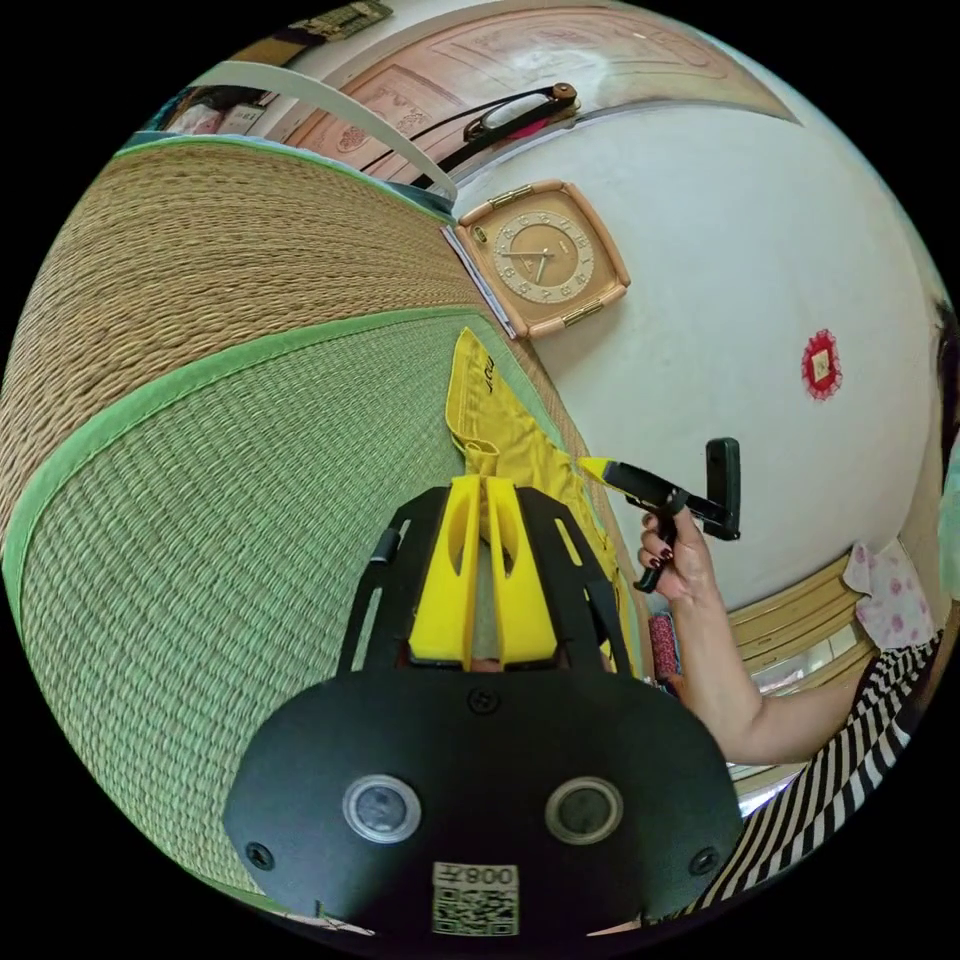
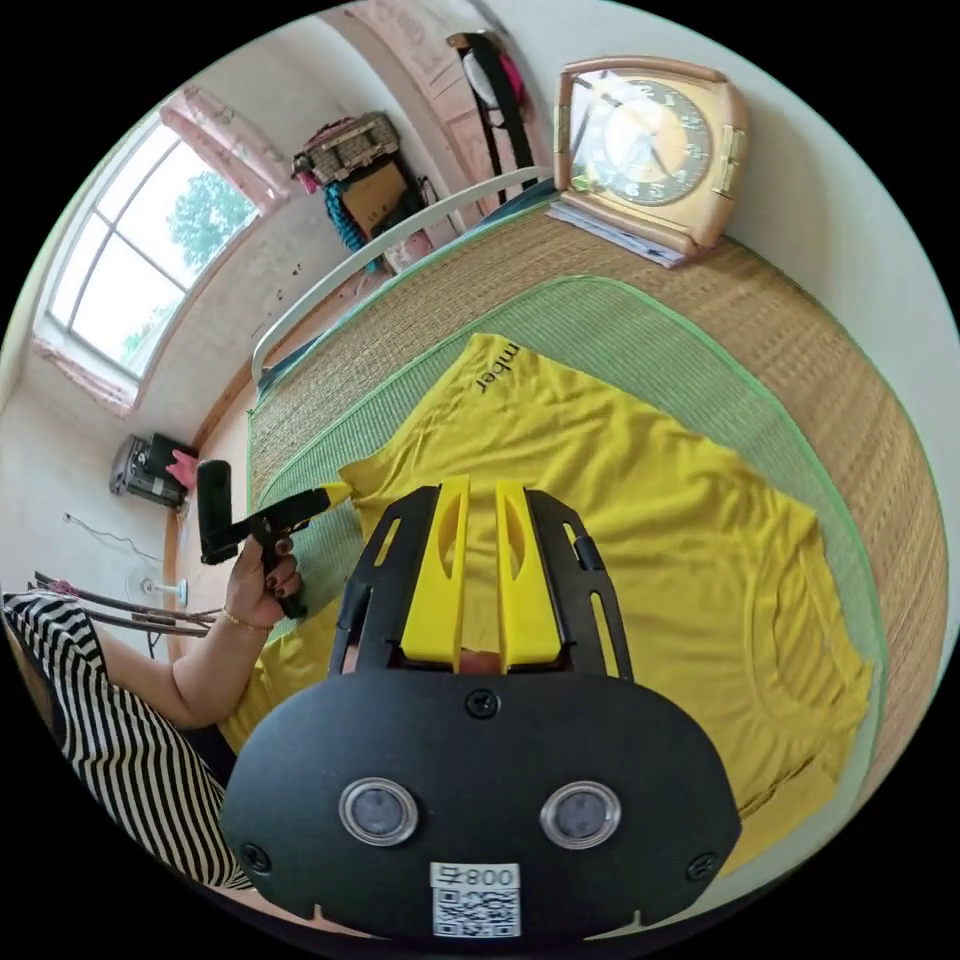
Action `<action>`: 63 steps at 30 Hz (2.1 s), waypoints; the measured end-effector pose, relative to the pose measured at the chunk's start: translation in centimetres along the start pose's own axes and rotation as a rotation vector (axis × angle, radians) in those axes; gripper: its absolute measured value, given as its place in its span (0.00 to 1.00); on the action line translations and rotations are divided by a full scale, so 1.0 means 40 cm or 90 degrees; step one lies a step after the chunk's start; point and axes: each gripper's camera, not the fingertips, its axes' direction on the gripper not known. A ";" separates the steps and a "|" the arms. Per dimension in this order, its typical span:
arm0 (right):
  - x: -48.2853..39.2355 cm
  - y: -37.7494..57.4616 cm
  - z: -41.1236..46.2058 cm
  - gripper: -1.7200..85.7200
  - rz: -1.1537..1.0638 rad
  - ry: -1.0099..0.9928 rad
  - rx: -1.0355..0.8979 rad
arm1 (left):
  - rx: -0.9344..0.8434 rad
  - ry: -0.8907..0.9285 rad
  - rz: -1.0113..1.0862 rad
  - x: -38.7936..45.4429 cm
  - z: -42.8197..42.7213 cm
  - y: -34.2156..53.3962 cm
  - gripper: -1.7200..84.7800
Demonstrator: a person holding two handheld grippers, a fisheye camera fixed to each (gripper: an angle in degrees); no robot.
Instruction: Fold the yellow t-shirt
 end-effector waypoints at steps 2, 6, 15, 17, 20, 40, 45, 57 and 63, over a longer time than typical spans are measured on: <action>-0.035 -0.088 0.048 0.09 -0.022 0.025 -0.012 | 0.014 -0.003 0.006 -0.002 -0.024 -0.003 0.03; -0.097 -0.275 0.142 0.09 -0.048 0.046 -0.034 | -0.002 0.023 0.027 -0.010 -0.053 -0.028 0.03; -0.207 -0.470 0.299 0.11 -0.105 0.187 -0.094 | -0.040 0.063 0.056 -0.024 -0.105 -0.068 0.03; -0.224 -0.484 0.329 0.11 -0.119 0.210 -0.107 | -0.044 0.076 0.054 -0.029 -0.113 -0.074 0.03; -0.244 -0.500 0.372 0.10 -0.138 0.232 -0.133 | -0.047 0.093 0.051 -0.034 -0.126 -0.082 0.02; -0.193 -0.519 0.322 0.03 -0.148 0.149 -0.118 | -0.063 0.111 0.099 0.009 -0.146 -0.104 0.03; -0.137 -0.506 0.253 0.03 -0.135 0.095 -0.092 | -0.078 0.113 0.127 0.037 -0.133 -0.103 0.03; 0.099 -0.331 -0.060 0.03 -0.089 -0.029 0.005 | -0.151 0.171 0.262 0.160 -0.067 -0.090 0.03; 0.272 -0.180 -0.143 0.03 -0.013 -0.078 0.027 | -0.225 0.176 0.308 0.220 -0.002 -0.074 0.03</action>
